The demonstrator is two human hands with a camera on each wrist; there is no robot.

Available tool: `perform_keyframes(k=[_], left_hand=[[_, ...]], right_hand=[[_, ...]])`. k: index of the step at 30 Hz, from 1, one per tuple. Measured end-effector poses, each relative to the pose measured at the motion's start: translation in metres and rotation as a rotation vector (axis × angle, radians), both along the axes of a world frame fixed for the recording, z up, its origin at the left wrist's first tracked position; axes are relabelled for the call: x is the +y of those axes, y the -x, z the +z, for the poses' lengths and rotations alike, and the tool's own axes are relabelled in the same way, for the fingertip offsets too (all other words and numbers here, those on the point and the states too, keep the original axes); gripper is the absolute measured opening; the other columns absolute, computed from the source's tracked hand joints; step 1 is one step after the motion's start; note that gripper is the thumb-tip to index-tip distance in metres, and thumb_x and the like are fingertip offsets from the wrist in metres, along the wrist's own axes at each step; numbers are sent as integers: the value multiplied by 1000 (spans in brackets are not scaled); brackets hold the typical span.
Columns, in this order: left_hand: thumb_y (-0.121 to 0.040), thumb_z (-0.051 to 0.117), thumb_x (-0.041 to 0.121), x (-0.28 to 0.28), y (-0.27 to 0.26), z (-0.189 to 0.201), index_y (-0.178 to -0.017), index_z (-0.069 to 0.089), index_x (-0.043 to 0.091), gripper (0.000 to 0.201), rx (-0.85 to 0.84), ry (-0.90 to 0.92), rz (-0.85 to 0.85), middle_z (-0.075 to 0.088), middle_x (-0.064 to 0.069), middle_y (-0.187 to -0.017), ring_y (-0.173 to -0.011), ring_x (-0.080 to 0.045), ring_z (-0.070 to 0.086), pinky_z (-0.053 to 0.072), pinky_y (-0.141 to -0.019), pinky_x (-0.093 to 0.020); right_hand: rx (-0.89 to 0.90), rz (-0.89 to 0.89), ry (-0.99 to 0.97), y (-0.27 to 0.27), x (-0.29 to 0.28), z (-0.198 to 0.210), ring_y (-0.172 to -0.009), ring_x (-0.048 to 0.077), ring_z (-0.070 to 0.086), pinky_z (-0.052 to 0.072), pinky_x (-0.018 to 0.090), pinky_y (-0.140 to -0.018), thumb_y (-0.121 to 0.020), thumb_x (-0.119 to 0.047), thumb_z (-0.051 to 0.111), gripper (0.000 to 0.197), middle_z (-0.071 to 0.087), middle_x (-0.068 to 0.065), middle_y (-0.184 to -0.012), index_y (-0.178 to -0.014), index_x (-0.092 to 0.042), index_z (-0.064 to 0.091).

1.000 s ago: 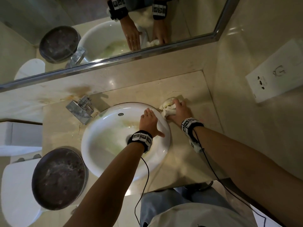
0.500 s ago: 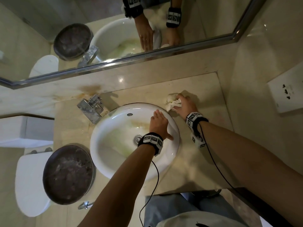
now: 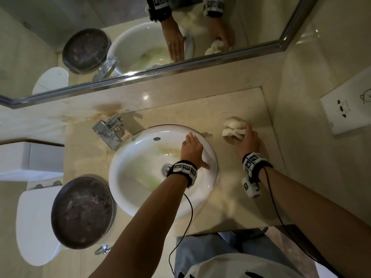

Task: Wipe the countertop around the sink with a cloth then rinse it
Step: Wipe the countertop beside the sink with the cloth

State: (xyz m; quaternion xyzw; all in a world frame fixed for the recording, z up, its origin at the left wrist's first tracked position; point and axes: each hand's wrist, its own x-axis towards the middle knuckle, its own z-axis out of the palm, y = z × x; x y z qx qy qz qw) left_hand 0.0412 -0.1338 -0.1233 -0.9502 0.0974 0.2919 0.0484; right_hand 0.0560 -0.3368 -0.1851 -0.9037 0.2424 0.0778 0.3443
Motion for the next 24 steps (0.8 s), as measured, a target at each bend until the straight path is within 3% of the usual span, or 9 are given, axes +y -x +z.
perform_keyframes(k=[3,6,10,17,20,24], left_hand=[[-59,77,73,0,0,0,-152,6,-10,143,1,7,8,9,-30,-159,-149,-41,13,26,-118,-44],[-59,78,71,-2,0,1,-152,7,-9,142,5,3,14,9,-30,-159,-149,-41,13,26,-118,-44],[-59,80,69,-3,-3,0,-152,7,-10,142,16,-2,23,8,-31,-159,-149,-42,13,26,-118,-44],[-58,81,66,0,-2,-7,-152,6,-10,142,3,27,29,6,-30,-159,-149,-42,10,24,-119,-46],[-60,80,67,5,1,-10,-153,4,-8,141,-7,51,19,4,-29,-160,-149,-42,7,21,-120,-46],[-62,75,72,10,3,-12,-153,2,-7,142,-16,76,-9,3,-29,-160,-150,-42,5,17,-121,-46]], right_hand=[[36,151,81,-6,15,5,-107,39,58,48,38,-80,-85,-25,75,58,51,21,-126,-132,-17,43],[30,363,118,-27,28,4,-97,38,61,56,45,-77,-83,-28,75,56,51,17,-121,-127,-22,40],[54,564,162,-66,47,8,-91,38,62,55,41,-73,-84,-37,74,61,52,18,-116,-130,-21,37],[99,754,212,-121,85,9,-97,39,61,46,38,-72,-87,-38,71,65,47,19,-127,-136,-22,32],[121,816,179,-134,108,9,-101,39,61,50,39,-75,-86,-40,72,65,44,16,-133,-137,-27,34],[135,826,92,-135,134,14,-98,37,62,54,40,-82,-87,-39,70,48,51,12,-122,-126,-31,44]])
